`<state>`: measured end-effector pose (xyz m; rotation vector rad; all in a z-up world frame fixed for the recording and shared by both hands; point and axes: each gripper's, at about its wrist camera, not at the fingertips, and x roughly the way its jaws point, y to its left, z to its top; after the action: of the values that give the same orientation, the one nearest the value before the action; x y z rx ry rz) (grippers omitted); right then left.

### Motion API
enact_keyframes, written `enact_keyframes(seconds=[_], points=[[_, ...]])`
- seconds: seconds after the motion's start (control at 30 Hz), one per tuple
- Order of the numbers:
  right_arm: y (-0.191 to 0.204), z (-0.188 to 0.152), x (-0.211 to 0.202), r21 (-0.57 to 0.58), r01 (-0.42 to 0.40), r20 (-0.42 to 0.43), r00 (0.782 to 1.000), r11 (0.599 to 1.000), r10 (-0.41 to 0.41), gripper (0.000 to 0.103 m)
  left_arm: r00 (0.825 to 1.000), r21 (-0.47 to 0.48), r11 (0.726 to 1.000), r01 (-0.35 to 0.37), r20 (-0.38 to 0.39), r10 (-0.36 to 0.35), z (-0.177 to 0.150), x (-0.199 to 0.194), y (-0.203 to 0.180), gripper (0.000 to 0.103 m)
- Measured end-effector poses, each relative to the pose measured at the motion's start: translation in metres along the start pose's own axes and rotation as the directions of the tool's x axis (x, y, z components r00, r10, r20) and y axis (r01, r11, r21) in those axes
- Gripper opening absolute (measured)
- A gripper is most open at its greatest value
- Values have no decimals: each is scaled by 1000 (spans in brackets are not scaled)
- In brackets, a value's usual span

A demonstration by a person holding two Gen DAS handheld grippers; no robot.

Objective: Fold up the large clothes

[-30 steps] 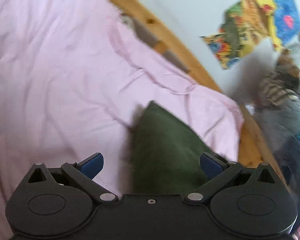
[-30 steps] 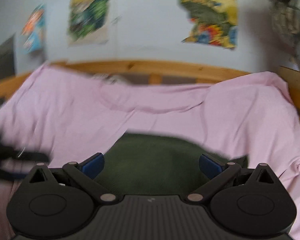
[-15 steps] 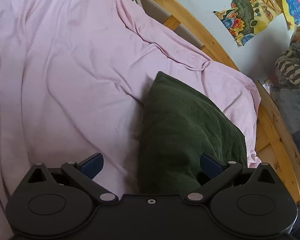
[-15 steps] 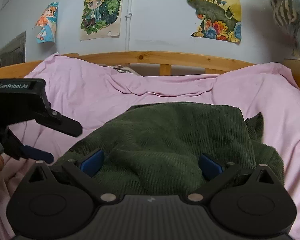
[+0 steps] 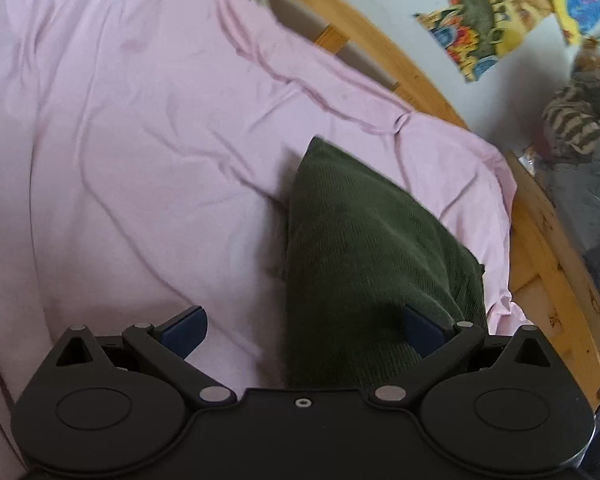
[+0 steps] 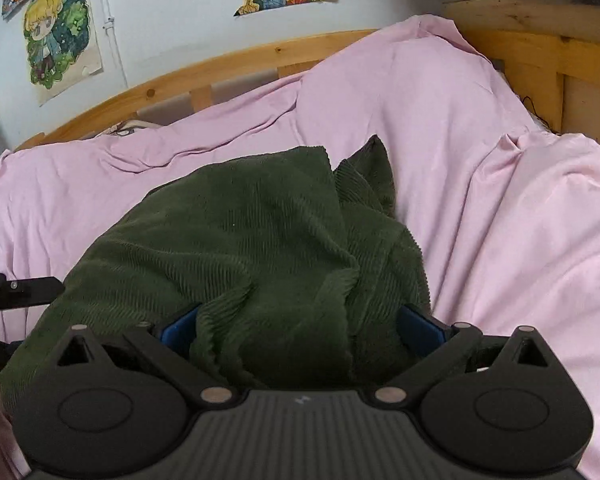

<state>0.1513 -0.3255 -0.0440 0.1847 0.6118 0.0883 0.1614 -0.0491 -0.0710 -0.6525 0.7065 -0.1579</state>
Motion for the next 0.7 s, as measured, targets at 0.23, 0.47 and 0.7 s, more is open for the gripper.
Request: enact_keyframes(seconds=[0.23, 0.47, 0.7], points=[[-43, 24, -14, 124, -180, 156, 975, 976, 160, 103, 997, 17, 997, 78, 10, -78, 4, -5, -2, 102], [-92, 55, 55, 182, -296, 89, 955, 938, 285, 103, 988, 94, 985, 147, -50, -143, 9, 17, -14, 102], [-106, 39, 91, 316, -319, -37, 937, 894, 347, 103, 976, 78, 977, 199, -110, -190, 10, 29, -18, 102]])
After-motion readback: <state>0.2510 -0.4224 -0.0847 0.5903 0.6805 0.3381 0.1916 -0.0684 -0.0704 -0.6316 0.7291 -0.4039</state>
